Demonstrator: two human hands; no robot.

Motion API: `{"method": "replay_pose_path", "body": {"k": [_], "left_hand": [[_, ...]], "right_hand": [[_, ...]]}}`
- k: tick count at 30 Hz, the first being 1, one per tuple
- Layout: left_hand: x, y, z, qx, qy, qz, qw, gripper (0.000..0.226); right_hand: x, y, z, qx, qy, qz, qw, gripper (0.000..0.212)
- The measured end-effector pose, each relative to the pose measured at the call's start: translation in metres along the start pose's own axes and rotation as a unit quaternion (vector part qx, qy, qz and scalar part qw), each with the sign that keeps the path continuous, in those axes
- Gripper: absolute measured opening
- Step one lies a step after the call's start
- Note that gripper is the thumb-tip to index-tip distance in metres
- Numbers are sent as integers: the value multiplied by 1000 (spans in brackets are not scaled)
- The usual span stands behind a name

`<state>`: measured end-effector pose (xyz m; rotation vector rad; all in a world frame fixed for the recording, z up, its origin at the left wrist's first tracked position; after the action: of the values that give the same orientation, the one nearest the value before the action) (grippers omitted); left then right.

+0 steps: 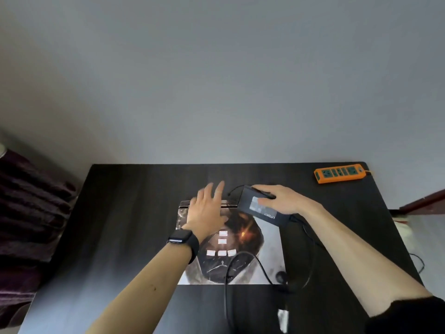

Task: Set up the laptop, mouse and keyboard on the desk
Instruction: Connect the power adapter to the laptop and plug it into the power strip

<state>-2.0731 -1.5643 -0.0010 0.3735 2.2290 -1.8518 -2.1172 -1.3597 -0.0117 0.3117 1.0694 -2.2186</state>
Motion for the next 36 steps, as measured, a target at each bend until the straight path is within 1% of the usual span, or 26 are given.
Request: {"method": "replay_pose_path", "body": {"k": [1,2,3,4,5,6,7,8,10,11,13,15,16,17,18,20,21,24,26,29,30,32,34,36], "left_hand": [[7,-10,-15,26,52,-43,997,104],[13,-13,-32,54,106,-59,991,111],[17,-11,-48,73,149,-57,985,115],[23,-4,-59,69,170,-37,982,113],[28,2,-65,35,159,-7,987,106],[31,6,-64,-7,128,21,992,99],[37,10,-67,-22,109,25,993,94],[43,13,-70,-12,102,17,995,92],[51,20,-72,8,89,28,996,93],[55,27,-73,8,78,53,996,95],[61,48,-76,-26,61,156,986,97],[64,69,-89,-79,48,280,956,89],[70,76,-95,-99,41,308,945,81],[77,79,-102,-109,40,305,945,72],[86,81,-110,-103,45,281,953,64],[103,88,-134,-33,80,211,974,54],[107,93,-148,15,107,185,977,54],[114,112,-197,118,211,125,962,60],[116,133,-235,179,290,100,935,63],[116,170,-269,265,380,93,881,60],[118,177,-275,284,405,79,866,57],[123,180,-280,301,446,27,843,47],[133,169,-273,292,455,-30,841,33],[149,142,-256,271,425,-70,861,22]], "right_hand": [[1,4,0,6,-16,33,999,54],[0,6,2,26,-32,61,997,53],[-2,6,2,57,-42,77,994,50],[-4,2,1,91,-47,80,992,47],[-6,-3,-1,124,-49,66,989,42],[-9,-7,-4,156,-44,42,986,35],[-10,-12,-14,190,-32,10,981,33],[-13,-16,-28,216,-13,-20,976,32],[-21,-8,-58,258,47,-43,964,34],[-26,0,-72,272,77,-46,958,35],[-37,14,-94,268,109,-62,955,37],[-50,29,-113,272,117,-76,952,37],[-58,39,-121,286,119,-75,948,36],[-69,49,-128,307,128,-80,940,35],[-81,58,-137,335,144,-91,927,34],[-108,74,-159,392,186,-122,893,29],[-120,80,-168,413,203,-133,878,28],[-149,94,-190,443,232,-160,851,26],[-167,100,-207,453,251,-179,837,24],[-186,105,-223,451,260,-190,832,27],[-191,106,-230,449,263,-197,830,27],[-197,104,-243,439,270,-212,830,26],[-196,96,-251,423,271,-223,835,23],[-181,81,-257,400,264,-227,848,23]]}}
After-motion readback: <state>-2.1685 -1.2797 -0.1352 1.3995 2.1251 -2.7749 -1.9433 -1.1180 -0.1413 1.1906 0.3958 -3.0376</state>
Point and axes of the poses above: each hand's wrist, its own x-axis towards the middle knuckle, its own y-axis out of the palm, z = x × y, the point moved 8 cm from there along x, towards the middle knuckle, and after that the axes turned 6 degrees about -y, right-handed, at the moved point
